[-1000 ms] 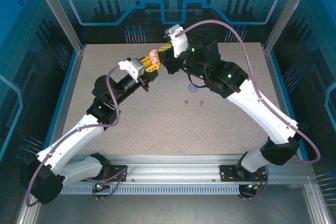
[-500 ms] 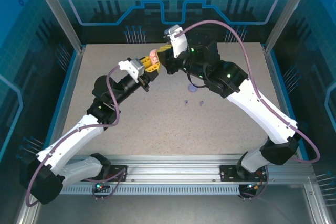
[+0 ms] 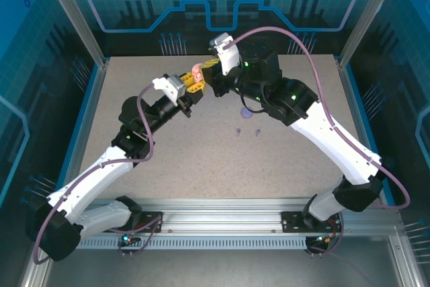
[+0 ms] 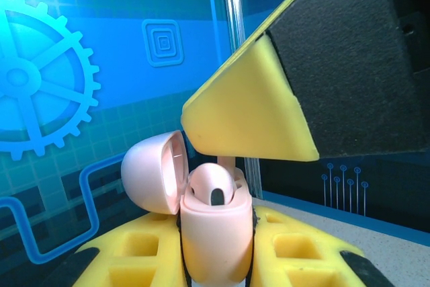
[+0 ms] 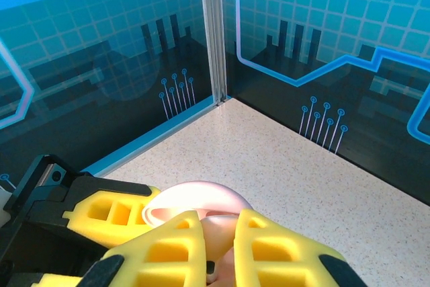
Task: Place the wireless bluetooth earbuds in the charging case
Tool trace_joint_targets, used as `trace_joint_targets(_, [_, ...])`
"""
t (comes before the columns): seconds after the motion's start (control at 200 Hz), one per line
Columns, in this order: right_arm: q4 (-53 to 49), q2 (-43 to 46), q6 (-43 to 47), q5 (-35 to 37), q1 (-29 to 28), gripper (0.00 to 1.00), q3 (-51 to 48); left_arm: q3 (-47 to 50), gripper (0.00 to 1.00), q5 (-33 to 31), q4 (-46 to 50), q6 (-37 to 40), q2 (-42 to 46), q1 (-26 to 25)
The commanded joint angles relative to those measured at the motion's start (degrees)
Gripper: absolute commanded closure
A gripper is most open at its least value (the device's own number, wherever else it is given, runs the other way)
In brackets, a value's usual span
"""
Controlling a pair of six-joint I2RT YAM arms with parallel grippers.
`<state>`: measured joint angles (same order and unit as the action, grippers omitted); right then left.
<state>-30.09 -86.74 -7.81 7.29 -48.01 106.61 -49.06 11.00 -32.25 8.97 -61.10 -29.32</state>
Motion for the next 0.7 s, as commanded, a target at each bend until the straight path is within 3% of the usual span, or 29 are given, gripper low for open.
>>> trace_joint_targets(0.0, [0.0, 2.3, 1.0, 0.9, -0.7, 0.88, -0.1, -2.3, 1.00, 0.6, -1.9, -0.5, -0.2, -0.3])
trace_joint_targets(0.69, [-0.7, 0.8, 0.8, 0.1, -0.7, 0.88, 1.1, -2.3, 1.00, 0.6, -2.2, -0.6, -0.3, -0.3])
